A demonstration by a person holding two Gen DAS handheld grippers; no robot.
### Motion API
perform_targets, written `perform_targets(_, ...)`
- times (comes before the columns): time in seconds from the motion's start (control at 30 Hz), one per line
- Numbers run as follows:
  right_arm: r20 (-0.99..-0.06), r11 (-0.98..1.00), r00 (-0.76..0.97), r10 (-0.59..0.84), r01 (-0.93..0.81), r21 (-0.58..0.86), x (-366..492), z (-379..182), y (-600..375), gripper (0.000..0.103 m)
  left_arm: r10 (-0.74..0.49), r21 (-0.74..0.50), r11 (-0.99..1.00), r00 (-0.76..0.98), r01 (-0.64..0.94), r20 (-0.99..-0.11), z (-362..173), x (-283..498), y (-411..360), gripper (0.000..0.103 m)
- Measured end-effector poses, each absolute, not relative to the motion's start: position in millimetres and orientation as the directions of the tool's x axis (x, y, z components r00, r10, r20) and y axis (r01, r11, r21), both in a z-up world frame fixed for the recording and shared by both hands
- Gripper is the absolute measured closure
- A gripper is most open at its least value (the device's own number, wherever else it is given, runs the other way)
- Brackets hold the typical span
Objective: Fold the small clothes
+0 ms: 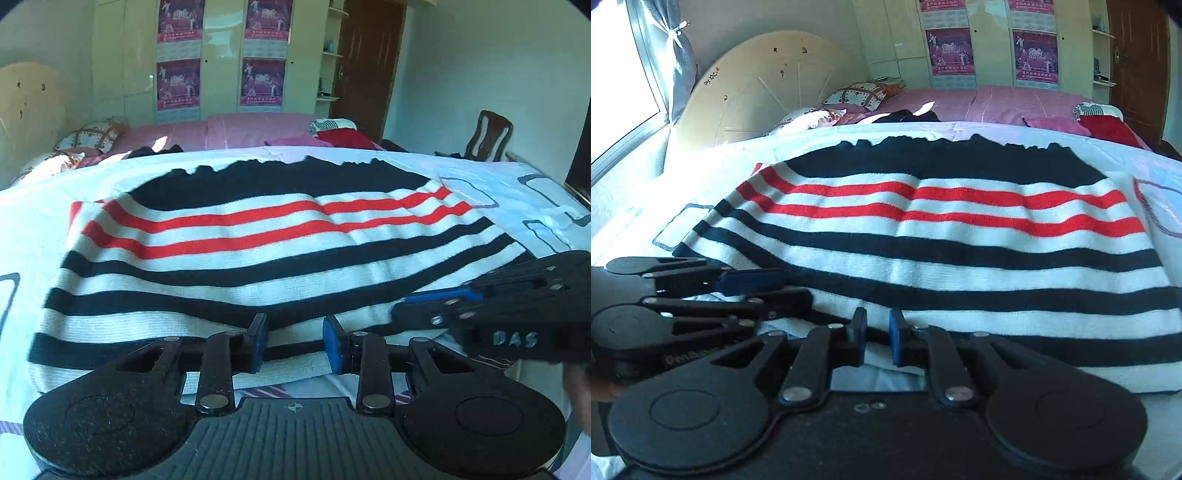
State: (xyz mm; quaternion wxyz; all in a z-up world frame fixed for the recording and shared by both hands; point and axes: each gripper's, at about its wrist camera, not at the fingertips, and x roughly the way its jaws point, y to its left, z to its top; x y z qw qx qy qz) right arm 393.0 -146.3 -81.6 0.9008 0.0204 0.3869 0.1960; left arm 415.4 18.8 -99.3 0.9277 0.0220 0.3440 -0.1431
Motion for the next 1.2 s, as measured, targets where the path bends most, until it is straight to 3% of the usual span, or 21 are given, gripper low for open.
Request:
perform_targets(0.13, -0.693, 0.958, 0.662, 0.286, -0.216, 0.188, 393, -77, -197, 0.09, -0.233, -0.128, 0.972, 0.72, 0.198, -0.653, -105, 418, 70, 0.07)
perform_targets(0.27, -0.703, 0.982, 0.688, 0.183, -0.096, 0.162, 383, -78, -257, 0.09, -0.196, -0.104, 0.98, 0.729, 0.17, -0.656, -108, 406, 97, 0.07)
perform_targets(0.37, -0.715, 0.981, 0.68, 0.162, -0.036, 0.188, 376, -85, -293, 0.097, -0.192, -0.117, 0.981, 0.73, 0.153, -0.656, -109, 404, 106, 0.07)
perform_targets(0.43, -0.713, 0.978, 0.678, 0.176, -0.036, 0.207, 374, -85, -298, 0.097, -0.172, -0.105, 0.985, 0.732, 0.137, -0.66, -104, 407, 101, 0.07)
perform_targets(0.53, -0.668, 0.978, 0.724, 0.172, -0.041, 0.207, 366, -70, -293, 0.082, -0.127, -0.067, 0.992, 0.765, 0.109, -0.631, -95, 406, 95, 0.07)
perform_targets(0.6, -0.666, 0.98, 0.727, 0.167, -0.047, 0.193, 366, -70, -291, 0.084, -0.098, -0.068, 0.995, 0.761, 0.07, -0.642, -98, 410, 100, 0.07)
perform_targets(0.67, -0.729, 0.984, 0.668, 0.148, -0.028, 0.174, 375, -86, -292, 0.087, -0.091, -0.071, 0.996, 0.732, 0.059, -0.675, -109, 415, 106, 0.07)
perform_targets(0.9, -0.677, 0.983, 0.716, 0.169, -0.073, 0.168, 367, -67, -283, 0.084, -0.067, -0.039, 0.998, 0.726, 0.055, -0.685, -107, 417, 102, 0.07)
perform_targets(1.0, -0.758, 0.988, 0.636, 0.143, -0.044, 0.149, 381, -86, -281, 0.084, -0.056, -0.026, 0.998, 0.722, 0.053, -0.689, -109, 417, 99, 0.07)
perform_targets(1.2, -0.725, 0.986, 0.671, 0.156, -0.06, 0.156, 375, -79, -276, 0.083, -0.046, -0.004, 0.998, 0.715, 0.059, -0.697, -108, 417, 97, 0.07)
